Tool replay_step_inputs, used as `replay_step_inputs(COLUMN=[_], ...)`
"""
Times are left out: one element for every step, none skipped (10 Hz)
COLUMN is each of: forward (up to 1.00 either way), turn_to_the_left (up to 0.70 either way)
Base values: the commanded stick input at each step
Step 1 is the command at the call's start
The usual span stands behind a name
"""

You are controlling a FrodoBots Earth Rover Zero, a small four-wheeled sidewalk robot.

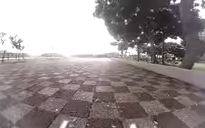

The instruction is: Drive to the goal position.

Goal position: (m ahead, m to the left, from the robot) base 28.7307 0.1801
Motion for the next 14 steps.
replay_step_inputs(forward=[0.7, 0.7, 0.7, 0.7, 0.7, 0.7, 0.7, 0.7, 0.7, 0.7, 0.7, 0.7, 0.7, 0.7], turn_to_the_left=[0.0, 0.0, 0.0, 0.0, 0.0, 0.01, 0.02, 0.02, 0.02, 0.02, 0.02, 0.02, 0.02, 0.02])
